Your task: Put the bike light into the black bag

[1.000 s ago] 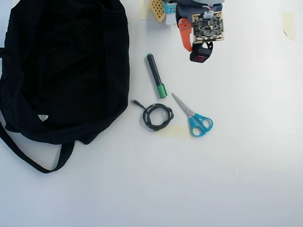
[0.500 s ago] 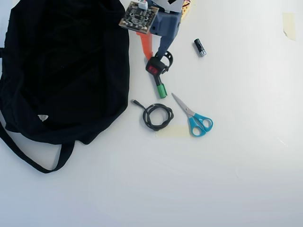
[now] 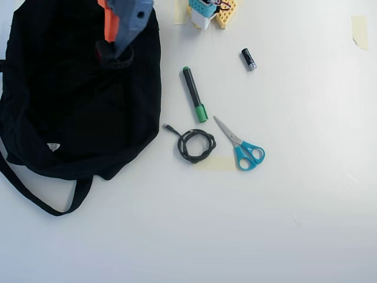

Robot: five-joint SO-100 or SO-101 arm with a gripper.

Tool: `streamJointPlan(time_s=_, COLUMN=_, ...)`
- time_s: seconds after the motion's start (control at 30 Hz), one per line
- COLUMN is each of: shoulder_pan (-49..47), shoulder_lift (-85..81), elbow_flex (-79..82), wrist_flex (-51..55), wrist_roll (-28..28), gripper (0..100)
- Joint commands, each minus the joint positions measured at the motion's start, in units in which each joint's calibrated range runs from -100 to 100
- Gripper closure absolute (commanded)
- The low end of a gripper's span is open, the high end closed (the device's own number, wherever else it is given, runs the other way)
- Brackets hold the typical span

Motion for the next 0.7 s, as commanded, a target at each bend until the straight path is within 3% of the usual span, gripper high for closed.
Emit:
streamJointPlan(time_s=0.0, shoulder_pan=7.50, shoulder_lift=1.46, elbow_flex=4.41, wrist_flex=-8.10, wrist_roll=0.05, gripper=98)
streamJointPlan(time_s=0.23, shoulder_pan=17.44, shoulder_lift=13.24, elbow_flex=8.73, wrist_flex=-20.16, wrist_roll=6.08, gripper=98)
streamJointPlan(time_s=0.37, shoulder_pan=19.54, shoulder_lift=28.02, elbow_flex=8.82, wrist_flex=-28.26, wrist_roll=6.02, gripper=98)
streamJointPlan(time_s=0.47, shoulder_pan=18.86, shoulder_lift=30.42, elbow_flex=8.28, wrist_flex=-28.34, wrist_roll=6.13, gripper=96)
streamJointPlan(time_s=0.6, shoulder_pan=17.59, shoulder_lift=27.10, elbow_flex=7.20, wrist_flex=-24.04, wrist_roll=6.13, gripper=68)
streamJointPlan(time_s=0.67, shoulder_pan=14.15, shoulder_lift=14.82, elbow_flex=7.20, wrist_flex=-19.90, wrist_roll=6.13, gripper=66)
